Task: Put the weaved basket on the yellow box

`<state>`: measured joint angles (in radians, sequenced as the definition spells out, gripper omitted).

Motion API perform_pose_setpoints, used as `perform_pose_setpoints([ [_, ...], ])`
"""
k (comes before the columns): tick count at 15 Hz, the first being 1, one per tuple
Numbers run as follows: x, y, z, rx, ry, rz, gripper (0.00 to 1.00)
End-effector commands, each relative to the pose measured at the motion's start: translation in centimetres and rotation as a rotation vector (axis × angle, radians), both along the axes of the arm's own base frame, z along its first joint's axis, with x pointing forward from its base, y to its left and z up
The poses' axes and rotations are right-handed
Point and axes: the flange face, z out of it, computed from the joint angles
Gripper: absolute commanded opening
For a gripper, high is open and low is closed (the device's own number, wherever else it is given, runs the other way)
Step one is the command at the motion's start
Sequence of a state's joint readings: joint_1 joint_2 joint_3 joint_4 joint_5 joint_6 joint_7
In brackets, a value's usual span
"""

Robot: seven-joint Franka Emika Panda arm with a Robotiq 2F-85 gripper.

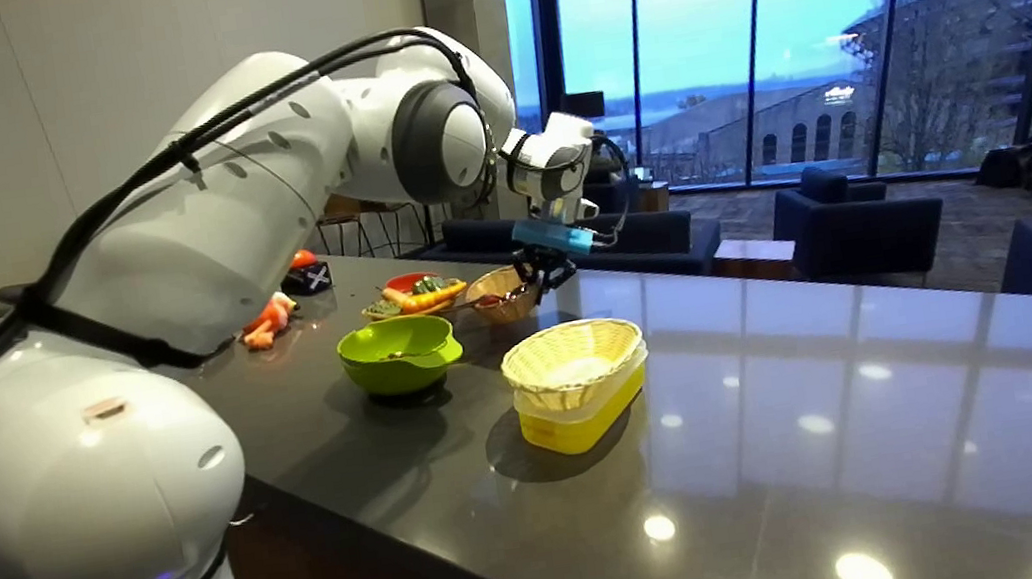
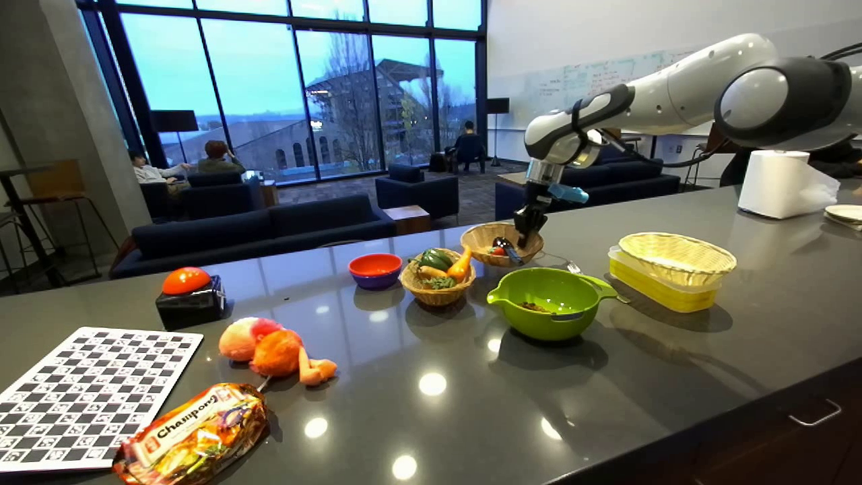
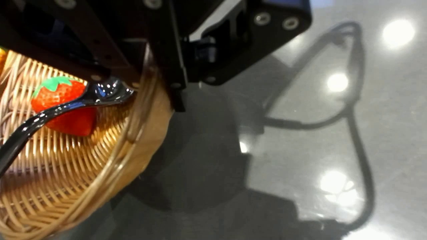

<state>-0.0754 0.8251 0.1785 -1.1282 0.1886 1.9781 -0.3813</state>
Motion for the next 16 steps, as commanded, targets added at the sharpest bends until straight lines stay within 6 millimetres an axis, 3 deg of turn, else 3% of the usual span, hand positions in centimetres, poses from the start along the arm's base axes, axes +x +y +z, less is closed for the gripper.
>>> perform_pose_setpoints([
  [1, 0.2, -2.2, 1.0, 0.03, 0.016, -0.064, 0.02],
  [16, -1.3, -9.1, 3.7, 0.13, 0.058, -0.269, 0.02],
])
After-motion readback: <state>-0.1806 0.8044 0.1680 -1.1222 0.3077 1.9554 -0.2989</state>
